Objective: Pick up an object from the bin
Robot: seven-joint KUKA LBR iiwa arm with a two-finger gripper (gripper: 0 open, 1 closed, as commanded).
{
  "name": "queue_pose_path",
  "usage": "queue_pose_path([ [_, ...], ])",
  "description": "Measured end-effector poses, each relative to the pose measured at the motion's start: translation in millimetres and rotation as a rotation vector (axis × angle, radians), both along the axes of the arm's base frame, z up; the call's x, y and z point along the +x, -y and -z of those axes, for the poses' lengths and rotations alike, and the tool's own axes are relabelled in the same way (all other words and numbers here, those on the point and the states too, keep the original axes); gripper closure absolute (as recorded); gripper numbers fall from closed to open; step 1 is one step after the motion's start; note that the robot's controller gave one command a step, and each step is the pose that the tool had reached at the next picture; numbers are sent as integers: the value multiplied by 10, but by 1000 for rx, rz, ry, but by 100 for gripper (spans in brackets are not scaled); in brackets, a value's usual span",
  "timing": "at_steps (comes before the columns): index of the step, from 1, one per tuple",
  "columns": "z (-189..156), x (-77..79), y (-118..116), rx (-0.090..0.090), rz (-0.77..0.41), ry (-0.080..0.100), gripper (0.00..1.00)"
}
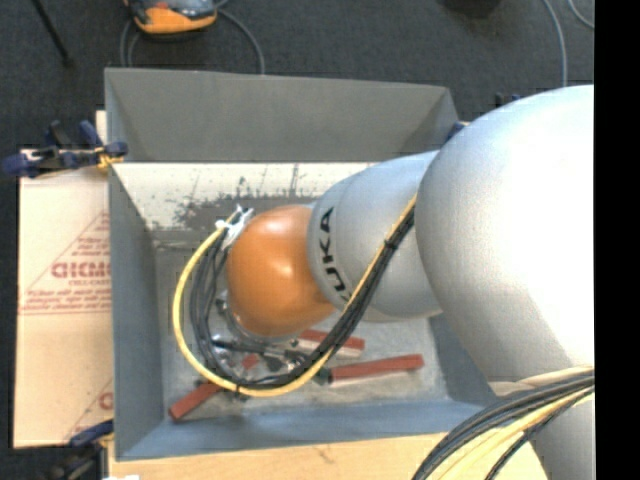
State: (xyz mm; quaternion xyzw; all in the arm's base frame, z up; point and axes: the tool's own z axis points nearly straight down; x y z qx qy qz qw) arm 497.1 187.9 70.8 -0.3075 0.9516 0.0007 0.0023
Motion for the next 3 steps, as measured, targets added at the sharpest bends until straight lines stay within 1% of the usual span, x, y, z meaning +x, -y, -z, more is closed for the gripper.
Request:
queue_pose_path([
  [1,0,0,-2,0,1,0,100],
  [2,-1413,275,164,-1,-17,0,100],
  [3,-1411,273,163,-1,-17,-1,100],
])
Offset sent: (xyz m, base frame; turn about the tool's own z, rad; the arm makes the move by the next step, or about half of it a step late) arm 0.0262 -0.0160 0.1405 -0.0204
